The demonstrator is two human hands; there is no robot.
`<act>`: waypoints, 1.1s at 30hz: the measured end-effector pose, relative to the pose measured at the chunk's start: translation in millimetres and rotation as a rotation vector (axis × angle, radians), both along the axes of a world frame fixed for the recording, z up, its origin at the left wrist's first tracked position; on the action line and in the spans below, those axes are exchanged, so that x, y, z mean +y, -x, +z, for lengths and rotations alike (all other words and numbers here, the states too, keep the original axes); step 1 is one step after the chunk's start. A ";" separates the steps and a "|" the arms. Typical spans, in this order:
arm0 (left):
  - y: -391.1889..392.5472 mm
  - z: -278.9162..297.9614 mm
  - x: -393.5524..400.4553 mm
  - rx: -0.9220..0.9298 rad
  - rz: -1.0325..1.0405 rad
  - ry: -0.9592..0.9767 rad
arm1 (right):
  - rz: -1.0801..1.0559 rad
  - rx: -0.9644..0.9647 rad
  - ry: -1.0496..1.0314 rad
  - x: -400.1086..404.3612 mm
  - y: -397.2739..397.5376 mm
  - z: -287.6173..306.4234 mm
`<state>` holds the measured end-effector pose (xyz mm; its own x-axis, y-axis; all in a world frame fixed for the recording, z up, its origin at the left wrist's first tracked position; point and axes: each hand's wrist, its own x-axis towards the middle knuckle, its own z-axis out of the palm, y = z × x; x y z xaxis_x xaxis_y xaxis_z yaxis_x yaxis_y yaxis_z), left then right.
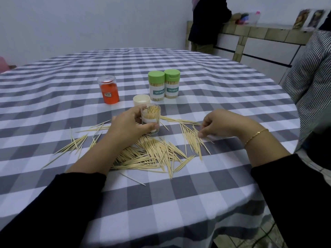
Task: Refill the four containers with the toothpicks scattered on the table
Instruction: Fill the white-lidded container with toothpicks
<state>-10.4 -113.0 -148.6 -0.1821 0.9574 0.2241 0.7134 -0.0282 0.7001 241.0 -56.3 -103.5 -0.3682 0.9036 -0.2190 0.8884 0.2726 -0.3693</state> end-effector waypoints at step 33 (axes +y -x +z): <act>2.0 0.7 -1.6 -0.002 0.027 0.010 | -0.073 -0.285 -0.175 -30.4 60.1 -10.7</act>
